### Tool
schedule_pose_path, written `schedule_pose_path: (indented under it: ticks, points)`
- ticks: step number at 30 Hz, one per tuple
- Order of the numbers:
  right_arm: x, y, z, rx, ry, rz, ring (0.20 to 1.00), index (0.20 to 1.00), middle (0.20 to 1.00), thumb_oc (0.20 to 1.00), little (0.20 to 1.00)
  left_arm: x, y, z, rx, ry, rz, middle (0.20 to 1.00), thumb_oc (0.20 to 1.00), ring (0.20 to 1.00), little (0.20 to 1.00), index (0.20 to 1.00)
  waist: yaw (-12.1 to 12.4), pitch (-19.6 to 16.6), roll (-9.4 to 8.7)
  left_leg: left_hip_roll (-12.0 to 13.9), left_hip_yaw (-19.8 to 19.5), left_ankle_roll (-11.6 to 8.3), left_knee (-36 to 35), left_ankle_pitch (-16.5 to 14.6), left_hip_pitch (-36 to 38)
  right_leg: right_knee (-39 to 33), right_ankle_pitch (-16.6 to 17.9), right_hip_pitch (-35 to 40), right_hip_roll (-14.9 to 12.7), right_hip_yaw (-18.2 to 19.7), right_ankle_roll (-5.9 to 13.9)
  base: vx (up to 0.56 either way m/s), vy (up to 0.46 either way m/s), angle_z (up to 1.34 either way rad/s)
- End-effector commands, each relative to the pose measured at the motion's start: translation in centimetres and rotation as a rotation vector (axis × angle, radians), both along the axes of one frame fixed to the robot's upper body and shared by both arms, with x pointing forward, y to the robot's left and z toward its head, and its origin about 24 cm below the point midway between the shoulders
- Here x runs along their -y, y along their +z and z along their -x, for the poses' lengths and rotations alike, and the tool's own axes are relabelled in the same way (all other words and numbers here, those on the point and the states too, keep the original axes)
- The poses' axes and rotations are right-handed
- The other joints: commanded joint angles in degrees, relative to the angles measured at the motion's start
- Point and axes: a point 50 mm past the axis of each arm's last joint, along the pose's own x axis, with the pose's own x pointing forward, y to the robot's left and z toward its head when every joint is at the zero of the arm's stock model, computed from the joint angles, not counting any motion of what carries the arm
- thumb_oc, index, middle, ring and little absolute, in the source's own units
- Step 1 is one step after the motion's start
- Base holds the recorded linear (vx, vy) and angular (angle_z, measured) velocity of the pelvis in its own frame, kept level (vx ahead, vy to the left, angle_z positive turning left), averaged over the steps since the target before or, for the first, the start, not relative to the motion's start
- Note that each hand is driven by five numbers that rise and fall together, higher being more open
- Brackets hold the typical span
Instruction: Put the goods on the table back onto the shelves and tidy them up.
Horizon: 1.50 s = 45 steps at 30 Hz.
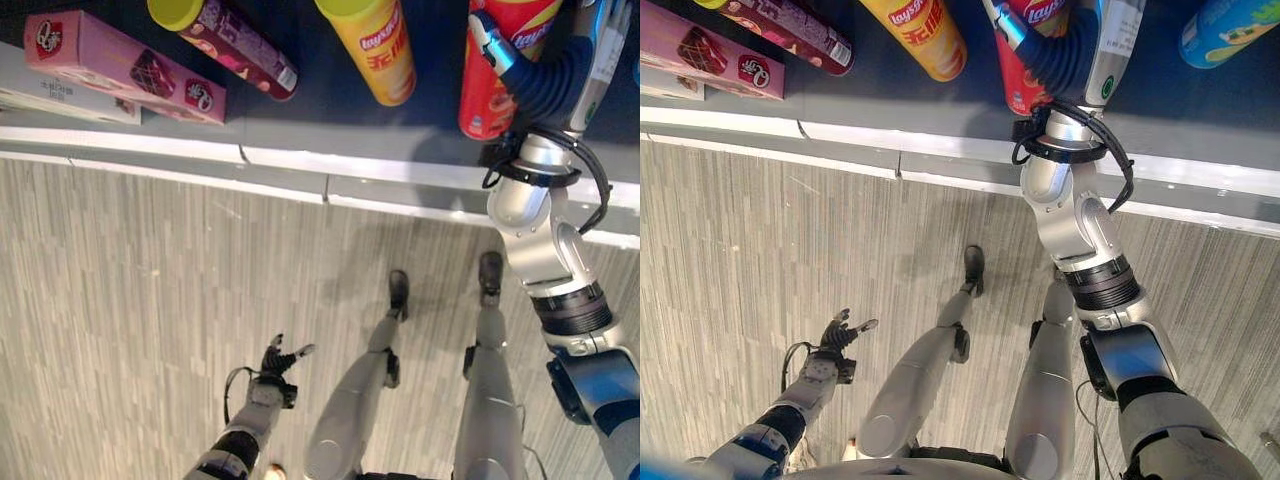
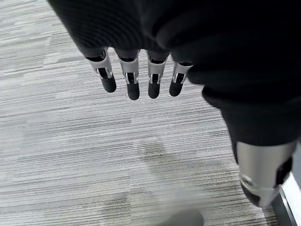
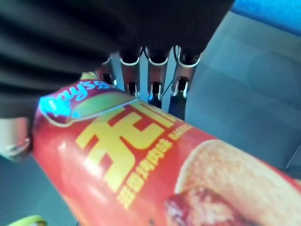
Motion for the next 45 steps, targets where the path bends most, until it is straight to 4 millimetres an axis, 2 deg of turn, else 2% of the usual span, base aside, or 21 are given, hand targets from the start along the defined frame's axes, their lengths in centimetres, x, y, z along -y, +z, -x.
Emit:
schedule_pose_path:
  ticks: [1,9,20,26,34,45]
  points:
    - [-1.3,4.8,2.6,0.239,0.044,0.050,0.200,0.200,0.200,0.200,0.200,-0.1,0.5,-0.8,0.019,0.000,-0.023,1.000,1.000,1.000,1.000,1.000,-0.54,2.50,7.14,1.41,-0.54,-5.15,0.29,-2.64,-1.45,8.60,-8.12,-2.44,-1.57,0.06,2.58,0.00,0.000,0.00]
    - [-1.3,4.5,2.2,0.218,0.043,0.045,0.200,0.200,0.200,0.200,0.200,0.1,0.8,-1.2,0.036,-0.005,-0.010,1.000,1.000,1.000,1.000,1.000,-0.35,2.50,7.83,1.61,-0.50,-5.25,0.29,-2.54,-1.58,9.52,-8.70,-3.22,-1.40,0.45,2.44,0.00,-0.002,-0.01]
    - [-1.5,4.3,1.7,0.193,0.059,0.032,0.200,0.200,0.200,0.200,0.200,0.2,1.0,-1.4,0.039,-0.013,-0.031,1.000,1.000,1.000,1.000,1.000,-0.16,2.50,7.72,1.65,-0.83,-5.36,0.29,-2.50,-1.17,10.01,-9.07,-2.67,-1.26,0.09,2.31,0.00,0.000,0.00]
    - [-0.7,5.7,1.6,0.227,0.003,0.020,0.200,0.200,0.200,0.200,0.200,0.1,1.1,-1.6,0.045,-0.022,-0.038,1.000,1.000,1.000,1.000,1.000,0.34,2.44,7.63,1.68,-1.01,-5.58,0.29,-2.45,-1.37,10.20,-9.33,-2.65,-1.24,-0.01,2.31,0.00,0.000,0.00]
    - [0.0,6.2,1.4,0.240,-0.034,0.009,0.200,0.200,0.200,0.200,0.200,0.3,1.3,-1.9,0.055,-0.034,-0.041,1.000,1.000,1.000,1.000,1.000,0.64,2.15,7.80,1.68,-0.98,-5.67,0.29,-2.43,-1.52,10.39,-9.52,-2.90,-1.15,0.18,2.32,0.00,0.000,0.00]
    - [0.0,5.3,1.1,0.209,-0.020,-0.004,0.200,0.200,0.200,0.200,0.200,0.5,1.4,-2.1,0.057,-0.029,-0.037,1.000,1.000,1.000,1.000,1.000,0.35,2.31,7.62,1.87,-0.82,-5.70,0.29,-2.46,-1.49,10.70,-9.57,-3.35,-0.97,0.46,2.29,0.00,0.000,0.00]
